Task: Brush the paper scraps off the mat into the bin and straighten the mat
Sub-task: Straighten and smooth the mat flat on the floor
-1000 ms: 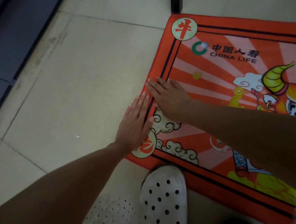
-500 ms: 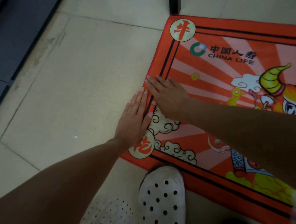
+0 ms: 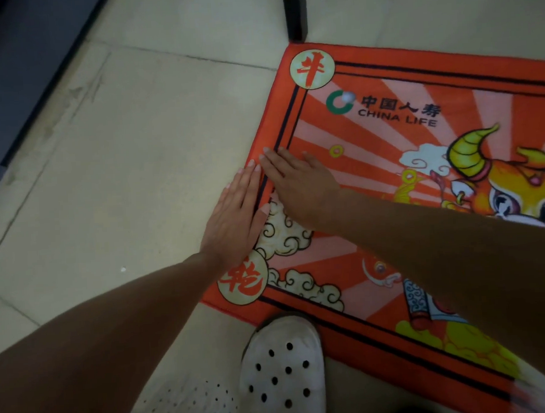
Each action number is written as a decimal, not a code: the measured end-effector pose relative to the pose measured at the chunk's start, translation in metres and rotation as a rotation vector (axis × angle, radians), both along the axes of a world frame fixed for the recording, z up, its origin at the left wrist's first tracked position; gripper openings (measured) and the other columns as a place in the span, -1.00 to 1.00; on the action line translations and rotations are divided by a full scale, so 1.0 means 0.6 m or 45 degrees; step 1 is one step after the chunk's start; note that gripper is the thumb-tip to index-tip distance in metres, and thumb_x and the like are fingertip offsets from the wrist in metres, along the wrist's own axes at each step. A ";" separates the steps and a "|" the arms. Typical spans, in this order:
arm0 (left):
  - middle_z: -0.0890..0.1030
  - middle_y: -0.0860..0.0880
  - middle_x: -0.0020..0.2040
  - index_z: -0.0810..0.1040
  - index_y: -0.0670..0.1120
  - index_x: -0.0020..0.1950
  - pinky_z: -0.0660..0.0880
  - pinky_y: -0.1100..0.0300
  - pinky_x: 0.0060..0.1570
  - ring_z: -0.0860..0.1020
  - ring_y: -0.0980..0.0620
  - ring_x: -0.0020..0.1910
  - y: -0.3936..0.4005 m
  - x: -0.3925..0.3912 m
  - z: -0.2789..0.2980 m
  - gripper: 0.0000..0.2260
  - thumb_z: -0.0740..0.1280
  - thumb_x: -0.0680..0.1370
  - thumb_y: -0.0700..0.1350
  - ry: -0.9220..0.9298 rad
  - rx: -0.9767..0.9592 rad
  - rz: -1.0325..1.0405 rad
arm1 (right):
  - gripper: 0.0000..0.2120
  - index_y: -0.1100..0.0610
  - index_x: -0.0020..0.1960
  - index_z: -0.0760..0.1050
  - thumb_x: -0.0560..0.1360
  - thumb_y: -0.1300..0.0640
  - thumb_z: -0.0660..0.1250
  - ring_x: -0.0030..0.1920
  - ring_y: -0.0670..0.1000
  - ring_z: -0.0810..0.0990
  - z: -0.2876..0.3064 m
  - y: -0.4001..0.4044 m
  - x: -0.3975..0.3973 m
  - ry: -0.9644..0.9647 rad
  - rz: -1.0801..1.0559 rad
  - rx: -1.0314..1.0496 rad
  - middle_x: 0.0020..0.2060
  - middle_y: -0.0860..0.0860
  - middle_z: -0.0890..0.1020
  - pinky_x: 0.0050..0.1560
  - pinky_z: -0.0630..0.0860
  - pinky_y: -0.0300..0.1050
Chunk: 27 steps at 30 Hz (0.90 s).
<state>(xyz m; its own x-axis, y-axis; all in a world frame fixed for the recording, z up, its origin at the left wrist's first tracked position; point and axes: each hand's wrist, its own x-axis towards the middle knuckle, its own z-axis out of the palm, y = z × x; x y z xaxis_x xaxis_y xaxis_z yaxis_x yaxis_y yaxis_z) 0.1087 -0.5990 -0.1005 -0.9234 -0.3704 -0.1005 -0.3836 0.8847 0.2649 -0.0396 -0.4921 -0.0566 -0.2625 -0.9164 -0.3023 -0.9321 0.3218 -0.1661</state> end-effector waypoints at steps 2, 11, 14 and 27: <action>-0.07 0.00 0.63 -0.09 -0.08 0.63 -0.10 0.11 0.54 -0.11 0.08 0.60 0.000 -0.009 0.000 -0.43 -0.07 0.68 0.15 0.002 -0.012 -0.036 | -0.37 0.16 0.57 -0.28 0.64 0.09 -0.01 0.56 0.05 -0.17 0.000 0.009 -0.006 -0.008 -0.014 -0.016 0.56 0.04 -0.22 0.52 -0.03 0.13; -0.08 -0.01 0.63 -0.09 -0.09 0.62 -0.01 0.00 0.56 -0.11 0.07 0.60 0.014 -0.072 -0.002 -0.44 -0.05 0.68 0.09 0.011 -0.032 -0.157 | -0.40 0.17 0.57 -0.26 0.66 0.05 -0.03 0.56 0.06 -0.14 -0.003 0.063 -0.055 0.010 -0.105 -0.053 0.56 0.06 -0.18 0.50 -0.02 0.10; -0.07 0.00 0.63 -0.09 -0.08 0.62 -0.07 0.06 0.56 -0.11 0.09 0.60 0.029 -0.104 0.000 -0.43 -0.08 0.67 0.13 0.026 -0.003 -0.194 | -0.39 0.17 0.57 -0.25 0.65 0.07 -0.01 0.56 0.08 -0.13 0.003 0.086 -0.072 0.004 -0.134 -0.049 0.56 0.07 -0.18 0.50 -0.03 0.10; 0.31 -0.13 0.52 0.25 -0.17 0.54 0.17 -0.03 0.51 0.22 -0.08 0.52 0.164 -0.324 0.005 -0.55 0.03 0.68 -0.02 0.253 0.074 -0.484 | -0.38 0.14 0.58 -0.13 0.62 0.06 0.07 0.56 0.09 -0.09 0.010 0.242 -0.199 0.100 -0.563 -0.107 0.57 0.04 -0.02 0.51 -0.09 0.07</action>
